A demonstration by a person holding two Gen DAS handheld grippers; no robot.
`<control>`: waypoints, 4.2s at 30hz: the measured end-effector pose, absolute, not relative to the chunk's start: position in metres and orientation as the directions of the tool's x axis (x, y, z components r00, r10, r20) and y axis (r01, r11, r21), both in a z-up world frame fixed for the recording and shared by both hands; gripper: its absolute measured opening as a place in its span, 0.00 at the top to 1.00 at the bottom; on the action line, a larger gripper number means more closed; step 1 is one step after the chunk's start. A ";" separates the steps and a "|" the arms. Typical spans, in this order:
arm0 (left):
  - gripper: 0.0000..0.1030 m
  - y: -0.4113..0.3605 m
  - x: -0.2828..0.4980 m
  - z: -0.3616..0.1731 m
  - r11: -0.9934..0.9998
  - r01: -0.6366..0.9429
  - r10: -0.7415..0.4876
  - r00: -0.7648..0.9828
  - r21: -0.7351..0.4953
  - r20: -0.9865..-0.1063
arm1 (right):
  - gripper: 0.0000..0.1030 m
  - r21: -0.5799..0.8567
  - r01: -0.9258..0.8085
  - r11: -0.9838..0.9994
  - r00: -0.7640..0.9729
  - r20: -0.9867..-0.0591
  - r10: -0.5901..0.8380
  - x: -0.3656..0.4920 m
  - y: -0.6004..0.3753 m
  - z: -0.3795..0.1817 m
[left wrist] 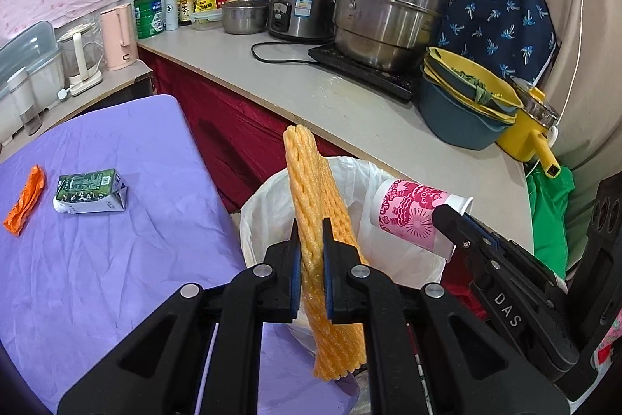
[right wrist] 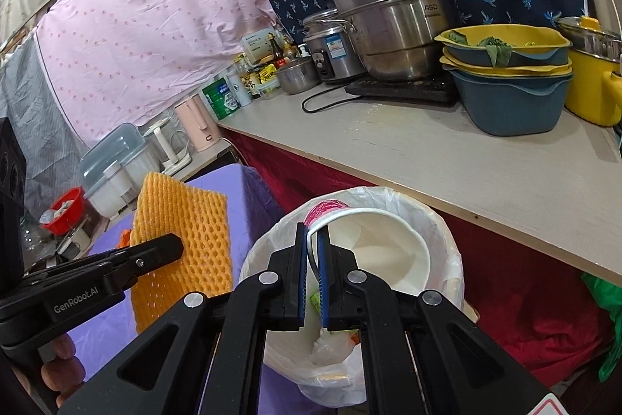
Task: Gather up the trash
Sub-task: 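Carry the mesh sleeve and pink cup over the bin and open both tools, then move both tools back to the table toward the orange bag and green carton, then grasp the orange plastic bag with the left tool while the right tool grasps the green milk carton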
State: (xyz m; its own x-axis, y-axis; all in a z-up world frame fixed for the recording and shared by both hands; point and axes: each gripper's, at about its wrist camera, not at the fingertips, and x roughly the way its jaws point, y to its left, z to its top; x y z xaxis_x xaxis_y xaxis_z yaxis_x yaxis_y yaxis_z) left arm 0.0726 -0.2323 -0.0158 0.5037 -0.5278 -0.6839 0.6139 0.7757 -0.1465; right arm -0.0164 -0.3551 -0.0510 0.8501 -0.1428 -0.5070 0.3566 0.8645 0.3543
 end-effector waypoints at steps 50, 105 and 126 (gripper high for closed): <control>0.60 -0.208 0.093 -0.017 0.837 0.523 -0.481 0.557 -0.164 -0.677 | 0.58 0.342 0.369 0.864 0.845 -0.510 -0.160 -0.003 -0.341 -0.050; 0.23 0.071 0.196 -0.055 0.982 0.018 -0.151 0.681 -0.190 -0.717 | 0.33 0.220 0.059 0.974 0.808 -0.584 0.083 0.151 -0.163 -0.060; 0.15 0.147 0.357 -0.112 0.986 -0.009 -0.125 0.631 -0.168 -0.766 | 0.32 0.293 -0.062 0.954 0.720 -0.649 0.245 0.314 -0.139 -0.100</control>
State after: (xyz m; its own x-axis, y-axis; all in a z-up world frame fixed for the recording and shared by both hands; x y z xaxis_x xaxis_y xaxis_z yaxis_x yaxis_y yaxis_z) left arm 0.3565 0.1472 -0.1117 0.6305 -0.1251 -0.7660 -0.0086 0.9857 -0.1681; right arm 0.3137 -0.1386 -0.1004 0.7201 0.2455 -0.6490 -0.0617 0.9543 0.2925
